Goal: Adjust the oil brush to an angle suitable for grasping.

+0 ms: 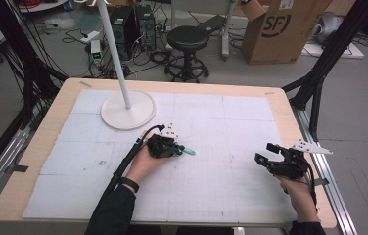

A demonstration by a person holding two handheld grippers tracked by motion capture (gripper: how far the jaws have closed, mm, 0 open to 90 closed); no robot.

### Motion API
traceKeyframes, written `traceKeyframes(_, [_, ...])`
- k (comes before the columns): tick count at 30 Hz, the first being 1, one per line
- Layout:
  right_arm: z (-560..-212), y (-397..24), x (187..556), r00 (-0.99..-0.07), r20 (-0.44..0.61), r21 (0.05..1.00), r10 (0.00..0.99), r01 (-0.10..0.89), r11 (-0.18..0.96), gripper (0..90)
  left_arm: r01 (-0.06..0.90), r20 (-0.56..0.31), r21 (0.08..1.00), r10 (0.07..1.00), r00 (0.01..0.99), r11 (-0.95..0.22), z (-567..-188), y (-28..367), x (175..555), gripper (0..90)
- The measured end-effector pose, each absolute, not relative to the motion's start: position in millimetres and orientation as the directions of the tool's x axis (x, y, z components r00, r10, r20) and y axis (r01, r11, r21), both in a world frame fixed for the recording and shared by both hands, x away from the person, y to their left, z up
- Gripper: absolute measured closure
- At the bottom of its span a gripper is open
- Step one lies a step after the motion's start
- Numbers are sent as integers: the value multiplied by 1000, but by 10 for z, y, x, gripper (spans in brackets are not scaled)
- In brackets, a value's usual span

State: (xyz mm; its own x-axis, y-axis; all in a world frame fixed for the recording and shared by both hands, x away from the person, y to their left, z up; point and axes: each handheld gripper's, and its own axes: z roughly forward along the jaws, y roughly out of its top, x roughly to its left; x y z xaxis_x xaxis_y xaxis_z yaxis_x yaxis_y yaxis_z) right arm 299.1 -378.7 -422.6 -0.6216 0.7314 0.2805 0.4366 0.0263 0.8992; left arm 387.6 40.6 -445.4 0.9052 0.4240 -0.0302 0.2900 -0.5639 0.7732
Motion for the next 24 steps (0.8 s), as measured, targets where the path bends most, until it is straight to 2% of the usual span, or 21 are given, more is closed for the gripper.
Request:
traceKeyframes(12, [-4229,-3804,2987,-619,285,898,732,440,23,171,259,5,759,402,915,-598,-4433,156,4085,900])
traceKeyframes(24, [-4240,-3801,2982,-617,286,895,733,445,26,170,262,4,753,402,916,-604,-4424,22,4214,900])
